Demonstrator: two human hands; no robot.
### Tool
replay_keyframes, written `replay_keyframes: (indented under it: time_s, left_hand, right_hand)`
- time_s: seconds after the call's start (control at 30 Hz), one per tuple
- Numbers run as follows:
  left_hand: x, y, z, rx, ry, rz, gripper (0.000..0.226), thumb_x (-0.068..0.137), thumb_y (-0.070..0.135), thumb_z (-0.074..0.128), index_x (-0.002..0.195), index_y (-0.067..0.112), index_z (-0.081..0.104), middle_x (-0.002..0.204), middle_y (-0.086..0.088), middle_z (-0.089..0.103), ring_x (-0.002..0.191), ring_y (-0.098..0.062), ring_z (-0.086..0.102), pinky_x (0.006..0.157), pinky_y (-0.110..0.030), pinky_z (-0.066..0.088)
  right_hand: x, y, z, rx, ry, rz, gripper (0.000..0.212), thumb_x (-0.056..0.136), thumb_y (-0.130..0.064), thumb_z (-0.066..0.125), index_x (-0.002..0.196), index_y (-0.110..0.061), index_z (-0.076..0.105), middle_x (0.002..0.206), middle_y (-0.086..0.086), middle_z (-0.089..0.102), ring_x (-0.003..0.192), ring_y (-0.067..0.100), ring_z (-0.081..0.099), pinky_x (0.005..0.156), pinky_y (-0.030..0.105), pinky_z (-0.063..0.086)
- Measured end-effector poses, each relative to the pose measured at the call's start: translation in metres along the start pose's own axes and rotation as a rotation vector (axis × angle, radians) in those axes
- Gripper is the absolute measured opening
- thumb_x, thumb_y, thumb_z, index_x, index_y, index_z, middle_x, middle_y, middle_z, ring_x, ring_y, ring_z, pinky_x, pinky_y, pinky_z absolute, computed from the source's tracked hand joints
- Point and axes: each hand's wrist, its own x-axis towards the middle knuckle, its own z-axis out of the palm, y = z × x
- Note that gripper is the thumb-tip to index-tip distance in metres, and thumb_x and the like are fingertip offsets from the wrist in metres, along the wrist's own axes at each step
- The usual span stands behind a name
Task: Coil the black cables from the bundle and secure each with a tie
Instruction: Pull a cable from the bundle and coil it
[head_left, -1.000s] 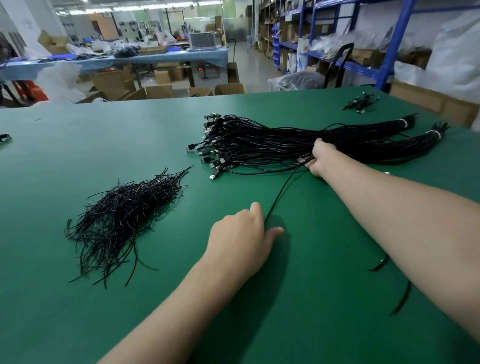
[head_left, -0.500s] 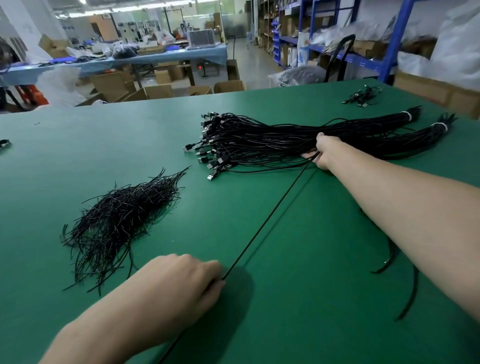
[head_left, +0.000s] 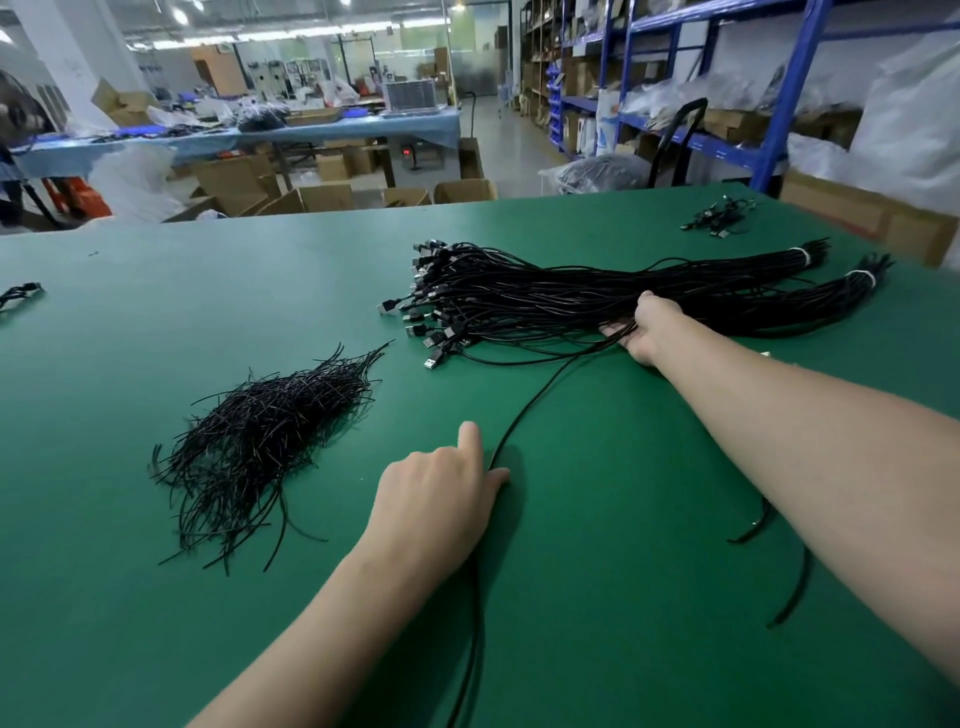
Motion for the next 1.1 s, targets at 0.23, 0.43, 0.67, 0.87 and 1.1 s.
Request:
replay_keyframes:
  time_s: [0.23, 0.43, 0.67, 0.87, 1.1]
  left_hand:
    - [0.008, -0.012, -0.019, 0.247, -0.165, 0.129, 0.037, 0.105, 0.032, 0.034, 0.072, 0.014, 0.034, 0.065, -0.002, 0.039, 0.054, -0.025, 0.037, 0.052, -0.033, 0.026]
    - [0.003, -0.069, -0.052, 0.410, -0.286, 0.169, 0.027, 0.096, 0.040, 0.042, 0.083, 0.017, 0.052, 0.077, 0.000, 0.055, 0.075, -0.025, 0.059, 0.062, -0.030, 0.041]
    - [0.002, -0.092, -0.082, -0.471, 0.052, -0.003, 0.029, 0.086, 0.028, 0.059, 0.058, 0.019, 0.055, 0.047, 0.009, 0.045, 0.044, -0.008, 0.033, 0.045, -0.020, 0.029]
    - [0.027, -0.051, -0.095, -0.794, 0.268, -0.026, 0.037, 0.096, 0.026, 0.058, 0.062, 0.011, 0.053, 0.052, 0.005, 0.038, 0.048, -0.012, 0.029, 0.047, -0.024, 0.025]
    - [0.052, 0.005, -0.123, -1.285, 0.383, -0.053, 0.037, 0.102, 0.029, 0.056, 0.070, 0.013, 0.054, 0.051, 0.010, 0.043, 0.042, -0.007, 0.034, 0.042, -0.019, 0.028]
  right_hand:
    - [-0.001, 0.001, -0.001, 0.057, 0.001, 0.007, 0.035, 0.111, -0.020, 0.032, 0.138, -0.002, 0.045, 0.133, 0.021, 0.057, 0.111, 0.038, 0.065, 0.091, 0.051, 0.057]
    - [0.001, 0.002, -0.001, 0.070, 0.016, 0.009, 0.036, 0.111, -0.021, 0.032, 0.139, -0.001, 0.044, 0.135, 0.021, 0.056, 0.112, 0.040, 0.065, 0.092, 0.052, 0.056]
    - [-0.016, 0.002, 0.000, -0.036, 0.036, 0.020, 0.044, 0.107, -0.038, 0.044, 0.140, -0.009, 0.048, 0.135, 0.010, 0.058, 0.113, 0.030, 0.065, 0.098, 0.046, 0.055]
    - [-0.089, -0.004, -0.003, -0.350, 0.217, -0.187, 0.036, 0.101, -0.033, 0.055, 0.127, -0.009, 0.058, 0.118, 0.003, 0.054, 0.096, 0.023, 0.054, 0.079, 0.033, 0.044]
    - [-0.242, 0.048, -0.012, -0.396, -0.696, -0.221, 0.054, 0.102, -0.055, 0.035, 0.103, -0.011, 0.066, 0.094, 0.006, 0.073, 0.087, 0.019, 0.069, 0.081, 0.035, 0.050]
